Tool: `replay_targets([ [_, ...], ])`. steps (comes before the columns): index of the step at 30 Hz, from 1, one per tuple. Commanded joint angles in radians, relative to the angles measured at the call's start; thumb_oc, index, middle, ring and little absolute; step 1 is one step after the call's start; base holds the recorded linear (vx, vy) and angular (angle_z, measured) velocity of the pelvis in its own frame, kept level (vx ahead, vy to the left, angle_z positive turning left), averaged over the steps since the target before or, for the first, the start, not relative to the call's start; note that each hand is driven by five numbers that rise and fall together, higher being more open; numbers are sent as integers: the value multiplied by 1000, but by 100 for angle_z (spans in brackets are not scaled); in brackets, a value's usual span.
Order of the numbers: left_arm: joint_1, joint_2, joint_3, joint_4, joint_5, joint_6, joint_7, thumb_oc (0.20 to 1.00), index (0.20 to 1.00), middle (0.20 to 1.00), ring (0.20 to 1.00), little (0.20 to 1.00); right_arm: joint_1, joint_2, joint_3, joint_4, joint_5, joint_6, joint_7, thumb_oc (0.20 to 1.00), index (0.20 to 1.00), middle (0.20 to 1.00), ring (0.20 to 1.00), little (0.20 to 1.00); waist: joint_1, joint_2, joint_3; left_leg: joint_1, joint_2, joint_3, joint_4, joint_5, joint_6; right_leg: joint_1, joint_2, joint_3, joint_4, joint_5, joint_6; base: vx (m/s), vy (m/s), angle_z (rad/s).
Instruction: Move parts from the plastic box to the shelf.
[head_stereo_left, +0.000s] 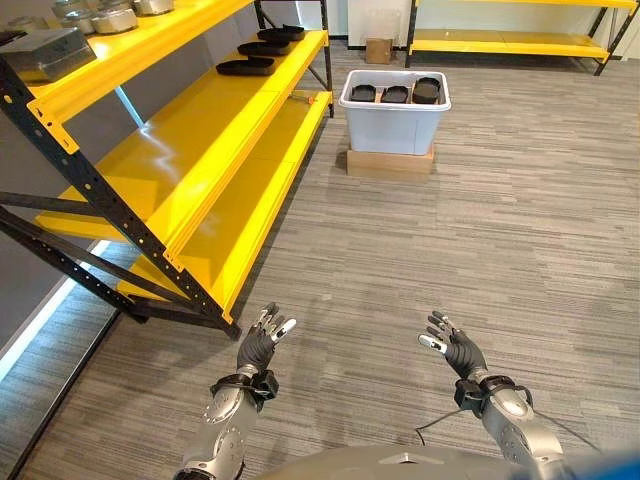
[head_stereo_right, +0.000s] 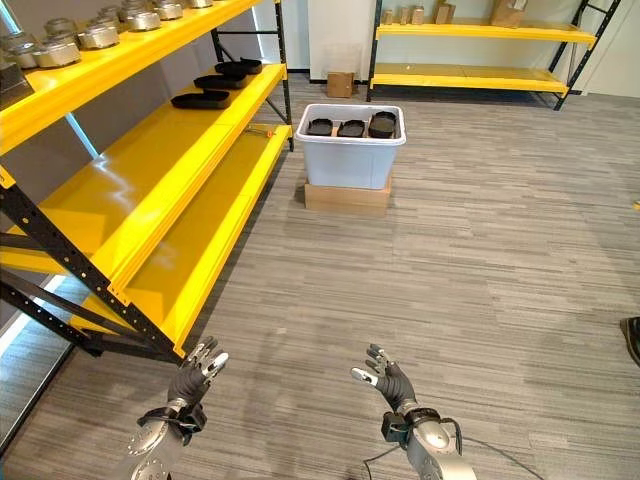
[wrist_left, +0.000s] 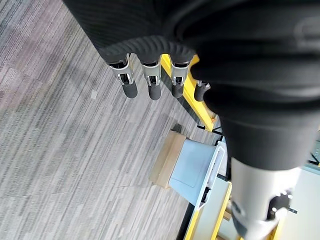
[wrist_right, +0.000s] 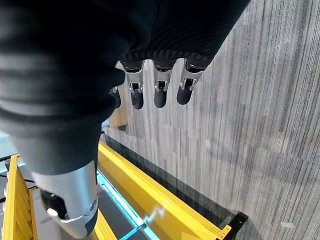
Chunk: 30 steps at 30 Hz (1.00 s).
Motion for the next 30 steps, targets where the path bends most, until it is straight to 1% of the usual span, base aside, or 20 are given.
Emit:
replay_targets([
  [1, -28, 17, 20, -34, -47, -32, -6, 1000, 1000, 1000, 1000, 1000, -35, -14, 33, -18, 35, -31, 10, 1000, 1000, 1000, 1000, 1000, -5, -45, -35, 0, 110, -17, 4, -23, -85, 13, -96, 12, 11, -8, 111, 0, 0, 0],
  [18, -31, 23, 15, -31, -36, -31, -11, 1000, 1000, 1000, 1000, 1000, -43, -15, 40, -13, 34, -28, 16, 1000, 1000, 1000, 1000, 1000, -5, -41, -31, 0, 108, -23, 4, -25, -83, 11, -96, 12, 17, -13, 111, 0, 0, 0],
  [23, -28, 33, 23, -41, -27, -34, -10, 1000, 1000, 1000, 1000, 1000, -53, -19, 47, -8, 35, -23, 21, 1000, 1000, 1000, 1000, 1000, 2, -40, -26, -4, 109, -38, 16, -30, -83, 1, -92, 29, 32, -21, 105, 12, -28, -2],
  [24, -27, 36, 27, -42, -31, -35, -12, 1000, 1000, 1000, 1000, 1000, -57, -27, 54, -17, 31, -22, 29, 1000, 1000, 1000, 1000, 1000, 4, -44, -24, -9, 119, -39, 33, -33, -88, 2, -85, 31, 37, -29, 97, 37, -83, -5],
  [25, -27, 36, 27, -42, -31, -35, -12, 1000, 1000, 1000, 1000, 1000, -57, -27, 54, -17, 31, -22, 29, 1000, 1000, 1000, 1000, 1000, 4, -44, -24, -9, 119, -39, 34, -33, -88, 1, -84, 31, 37, -29, 97, 24, -146, -3],
  [26, -35, 39, 30, -40, -37, -36, -8, 1000, 1000, 1000, 1000, 1000, -69, -33, 59, -13, 32, -24, 31, 1000, 1000, 1000, 1000, 1000, 7, -50, -14, -27, 133, -47, 68, -34, -96, -4, -74, 30, 52, -42, 85, -3, -84, -1],
  [27, -35, 39, 30, -40, -37, -36, -8, 1000, 1000, 1000, 1000, 1000, -69, -33, 59, -13, 32, -24, 31, 1000, 1000, 1000, 1000, 1000, 7, -50, -15, -28, 133, -48, 70, -35, -96, -5, -73, 30, 53, -42, 85, -17, -194, 0],
  [28, -39, 37, 32, -39, -49, -39, -8, 1000, 1000, 1000, 1000, 1000, -71, -40, 60, -21, 33, -29, 33, 1000, 1000, 1000, 1000, 1000, 9, -58, 0, -53, 148, -63, 118, -31, -103, -13, -58, 35, 74, -57, 66, -15, -111, 2],
  [29, -40, 37, 32, -39, -49, -39, -8, 1000, 1000, 1000, 1000, 1000, -71, -40, 60, -21, 33, -29, 33, 1000, 1000, 1000, 1000, 1000, 9, -58, -1, -56, 148, -64, 120, -32, -104, -14, -58, 34, 75, -57, 65, -22, -254, 3],
  [30, -37, 29, 36, -46, -80, -36, -12, 1000, 1000, 1000, 1000, 1000, -63, -49, 52, -26, 30, -32, 33, 1000, 1000, 1000, 1000, 1000, 15, -69, 17, -96, 158, -94, 205, -5, -115, -16, -34, 45, 89, -70, 42, -10, -145, 3],
])
